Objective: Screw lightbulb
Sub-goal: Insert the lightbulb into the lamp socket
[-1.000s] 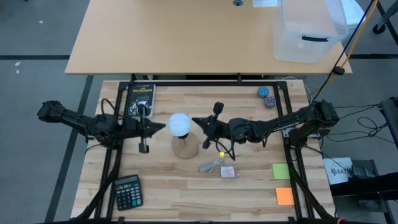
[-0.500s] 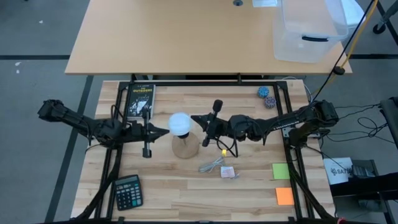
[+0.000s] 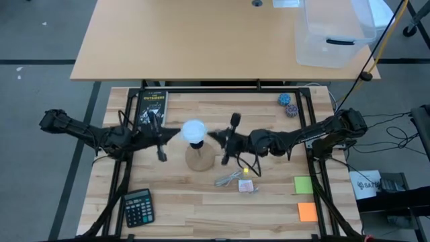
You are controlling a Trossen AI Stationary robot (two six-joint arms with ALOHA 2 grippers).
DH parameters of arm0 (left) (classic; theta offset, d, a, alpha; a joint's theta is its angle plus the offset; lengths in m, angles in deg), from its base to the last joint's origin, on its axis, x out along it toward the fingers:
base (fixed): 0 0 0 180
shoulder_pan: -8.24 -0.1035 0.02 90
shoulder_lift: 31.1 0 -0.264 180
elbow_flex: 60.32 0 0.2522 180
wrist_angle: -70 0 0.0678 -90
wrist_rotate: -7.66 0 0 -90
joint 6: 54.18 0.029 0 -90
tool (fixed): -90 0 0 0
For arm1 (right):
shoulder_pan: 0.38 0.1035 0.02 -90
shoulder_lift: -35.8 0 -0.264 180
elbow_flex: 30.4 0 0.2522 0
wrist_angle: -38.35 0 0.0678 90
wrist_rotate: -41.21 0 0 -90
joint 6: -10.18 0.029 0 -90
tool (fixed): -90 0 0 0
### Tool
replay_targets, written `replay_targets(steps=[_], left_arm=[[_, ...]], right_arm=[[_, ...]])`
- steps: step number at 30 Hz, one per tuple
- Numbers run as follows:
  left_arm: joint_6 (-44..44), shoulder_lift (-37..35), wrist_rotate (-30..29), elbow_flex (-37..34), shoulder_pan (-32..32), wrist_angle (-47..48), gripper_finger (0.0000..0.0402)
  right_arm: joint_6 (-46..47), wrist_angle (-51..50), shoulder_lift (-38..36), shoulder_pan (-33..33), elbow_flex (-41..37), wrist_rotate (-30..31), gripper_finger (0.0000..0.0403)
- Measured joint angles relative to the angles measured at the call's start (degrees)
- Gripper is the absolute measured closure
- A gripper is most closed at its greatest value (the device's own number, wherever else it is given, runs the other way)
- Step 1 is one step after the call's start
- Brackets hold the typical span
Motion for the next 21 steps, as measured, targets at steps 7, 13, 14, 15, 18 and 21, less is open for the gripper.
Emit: replay_targets(steps=[7, 13, 14, 15, 18, 21], left_arm=[[-0.15, 0.16, -5.61, -0.11, -0.76, -0.14, 0.0401], [-0.15, -0.81, -7.44, -0.13, -1.03, -0.4, 0.0401], [-0.02, -1.34, -7.44, -0.13, -0.65, -0.81, 0.0401], [0.08, -1.99, -7.32, -0.13, -0.18, -1.25, 0.0401], [0.85, -4.39, -4.34, -0.13, 1.08, -2.1, 0.0401], [1.43, -6.36, 3.17, -0.13, 2.31, -2.47, 0.0401]], right_arm=[[-1.77, -0.8, 0.34, 2.24, 0.04, -1.38, 0.0403], [0.33, -4.2, 0.34, 2.48, 0.04, -0.26, 0.0403], [0.88, -4.57, 0.34, 2.16, 0.02, 0.08, 0.0403], [1.43, -4.92, 0.34, 1.82, 0.02, 0.62, 0.0403], [1.96, -4.99, 0.34, 0.7, 0.02, 4.12, 0.0403], [1.95, -4.65, 0.34, -0.6, 0.02, 5.99, 0.0403]])
